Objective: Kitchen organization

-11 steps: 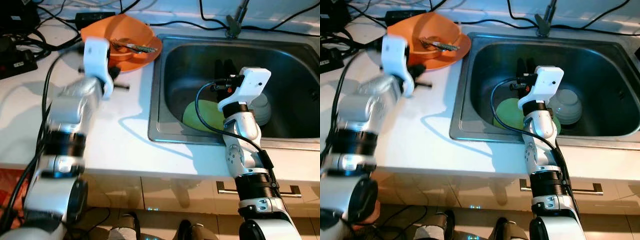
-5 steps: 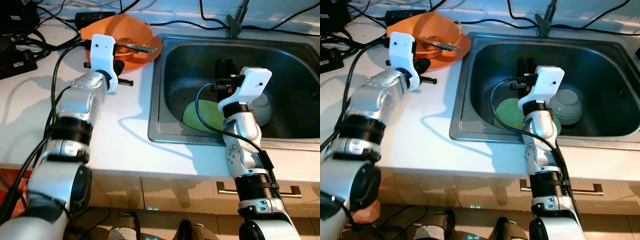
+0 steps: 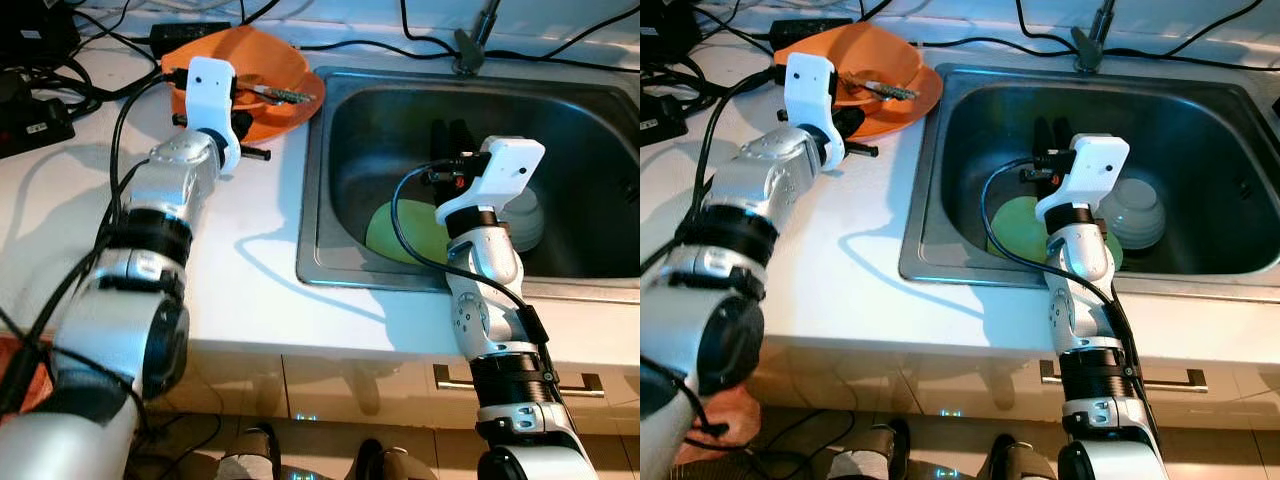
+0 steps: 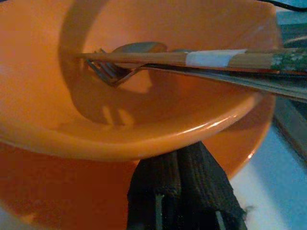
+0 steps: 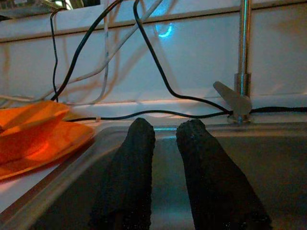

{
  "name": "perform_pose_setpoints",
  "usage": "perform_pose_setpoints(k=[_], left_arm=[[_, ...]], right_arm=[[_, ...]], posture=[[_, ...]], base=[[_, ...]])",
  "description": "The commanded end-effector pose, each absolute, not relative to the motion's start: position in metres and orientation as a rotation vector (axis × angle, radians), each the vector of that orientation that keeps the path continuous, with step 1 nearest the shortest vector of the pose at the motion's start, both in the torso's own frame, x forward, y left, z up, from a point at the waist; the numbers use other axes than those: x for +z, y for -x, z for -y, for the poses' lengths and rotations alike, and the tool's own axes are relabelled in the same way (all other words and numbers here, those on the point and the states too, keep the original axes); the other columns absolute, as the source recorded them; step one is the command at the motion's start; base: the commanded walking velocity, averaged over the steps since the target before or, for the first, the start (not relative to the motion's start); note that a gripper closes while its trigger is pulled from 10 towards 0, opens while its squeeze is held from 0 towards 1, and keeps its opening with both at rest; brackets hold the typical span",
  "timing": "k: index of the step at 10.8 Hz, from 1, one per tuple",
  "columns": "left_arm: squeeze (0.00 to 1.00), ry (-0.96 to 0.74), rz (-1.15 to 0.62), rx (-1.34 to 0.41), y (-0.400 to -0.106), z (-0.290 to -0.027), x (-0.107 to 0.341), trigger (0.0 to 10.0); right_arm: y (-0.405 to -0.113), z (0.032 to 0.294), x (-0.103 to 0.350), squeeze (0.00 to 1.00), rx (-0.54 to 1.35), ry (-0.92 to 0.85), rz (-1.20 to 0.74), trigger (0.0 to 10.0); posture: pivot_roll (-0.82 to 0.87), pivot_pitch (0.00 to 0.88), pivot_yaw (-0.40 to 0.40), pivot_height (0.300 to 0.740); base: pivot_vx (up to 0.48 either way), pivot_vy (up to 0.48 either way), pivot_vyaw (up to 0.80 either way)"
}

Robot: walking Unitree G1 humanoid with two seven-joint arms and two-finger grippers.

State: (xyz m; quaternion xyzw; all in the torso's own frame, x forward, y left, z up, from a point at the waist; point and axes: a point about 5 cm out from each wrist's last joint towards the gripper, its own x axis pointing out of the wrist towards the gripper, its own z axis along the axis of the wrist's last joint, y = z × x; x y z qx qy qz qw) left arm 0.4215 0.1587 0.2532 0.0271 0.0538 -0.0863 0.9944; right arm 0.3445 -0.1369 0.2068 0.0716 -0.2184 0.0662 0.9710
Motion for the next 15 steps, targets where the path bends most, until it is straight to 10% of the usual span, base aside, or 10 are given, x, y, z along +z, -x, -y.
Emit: perform_pose_setpoints(k=[1,15], left_arm=[[0.00,-0.048,-0.085,-0.161,-0.424,-0.161,0.264,10.0],[0.00,0.012,-0.316,-0.199,-0.417,-0.176,0.219,10.0]], right_arm=[[-0.342,0.139,0.195,0.00,0.120,-0.154,0.397,10.0],[-0.342,0.131,0.194,0.00,0.144,-0.169,0.382,10.0]], posture=[[0.11,0.204,-0.009,0.740],[0.16,0.204,0.006,0.740]], base=[[0.000,0.000,0.00],[0.000,0.000,0.00]])
